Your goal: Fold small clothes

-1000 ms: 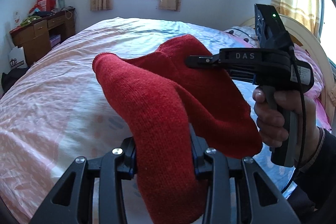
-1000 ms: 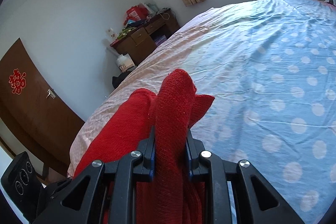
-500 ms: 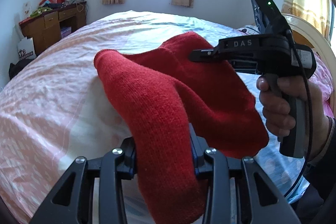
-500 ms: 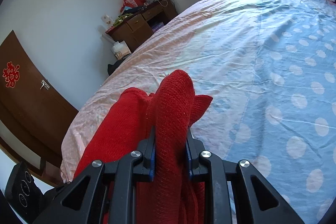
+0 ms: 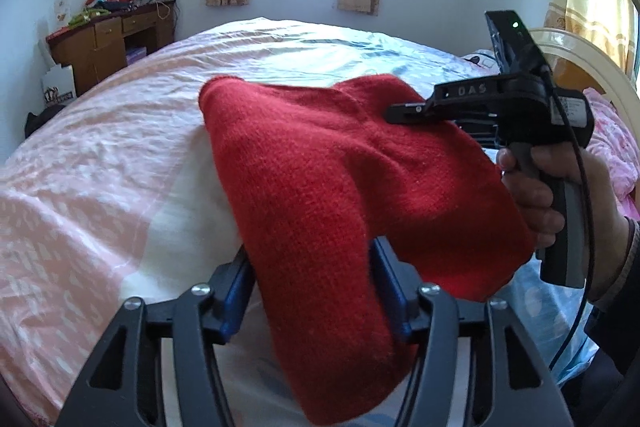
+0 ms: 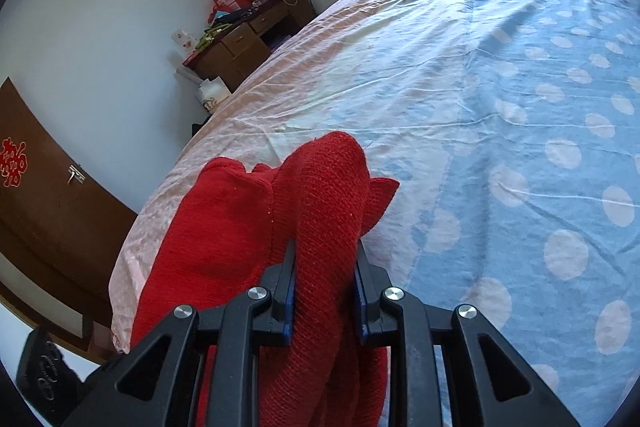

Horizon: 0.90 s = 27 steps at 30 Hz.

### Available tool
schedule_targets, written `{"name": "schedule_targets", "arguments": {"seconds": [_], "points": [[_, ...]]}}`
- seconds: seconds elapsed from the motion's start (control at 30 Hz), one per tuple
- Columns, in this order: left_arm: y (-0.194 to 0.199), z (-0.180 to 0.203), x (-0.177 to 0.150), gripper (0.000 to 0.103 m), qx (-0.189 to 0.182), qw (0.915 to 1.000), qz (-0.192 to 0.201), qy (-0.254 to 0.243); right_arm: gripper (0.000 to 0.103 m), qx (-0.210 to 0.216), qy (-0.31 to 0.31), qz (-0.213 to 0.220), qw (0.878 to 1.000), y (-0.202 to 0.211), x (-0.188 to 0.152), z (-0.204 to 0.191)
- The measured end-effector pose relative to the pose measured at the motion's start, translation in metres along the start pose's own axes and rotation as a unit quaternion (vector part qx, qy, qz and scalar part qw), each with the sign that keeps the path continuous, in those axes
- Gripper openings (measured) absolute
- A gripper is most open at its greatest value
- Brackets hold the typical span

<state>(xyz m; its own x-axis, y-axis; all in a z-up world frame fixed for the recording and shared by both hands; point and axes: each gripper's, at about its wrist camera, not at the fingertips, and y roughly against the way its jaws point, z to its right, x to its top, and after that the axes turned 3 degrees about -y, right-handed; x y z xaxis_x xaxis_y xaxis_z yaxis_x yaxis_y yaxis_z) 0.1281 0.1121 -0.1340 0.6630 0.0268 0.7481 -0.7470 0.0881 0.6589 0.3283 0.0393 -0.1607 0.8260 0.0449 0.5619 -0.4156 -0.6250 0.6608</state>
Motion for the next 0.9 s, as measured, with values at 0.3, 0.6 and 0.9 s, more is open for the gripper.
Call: {"name": "schedule_targets", "arguments": {"seconds": [0.3,0.6,0.9], "points": [[0.031,-0.010,0.031,0.085,0.083,0.9928,0.086,-0.008,0.046,0.008,0.023,0.080,0.996,0.058,-0.017,-0.029],[-0.021,-0.029,0.013,0.090,0.096,0.9944,0.031,0.032,0.050,0.088,0.020,0.042,0.995,0.046,-0.068,-0.014],[0.014,-0.025,0.011,0.099,0.102,0.9932,0.031,0.047,0.053,0.021,-0.004,0.060,0.998,0.083,-0.083,-0.006]]}}
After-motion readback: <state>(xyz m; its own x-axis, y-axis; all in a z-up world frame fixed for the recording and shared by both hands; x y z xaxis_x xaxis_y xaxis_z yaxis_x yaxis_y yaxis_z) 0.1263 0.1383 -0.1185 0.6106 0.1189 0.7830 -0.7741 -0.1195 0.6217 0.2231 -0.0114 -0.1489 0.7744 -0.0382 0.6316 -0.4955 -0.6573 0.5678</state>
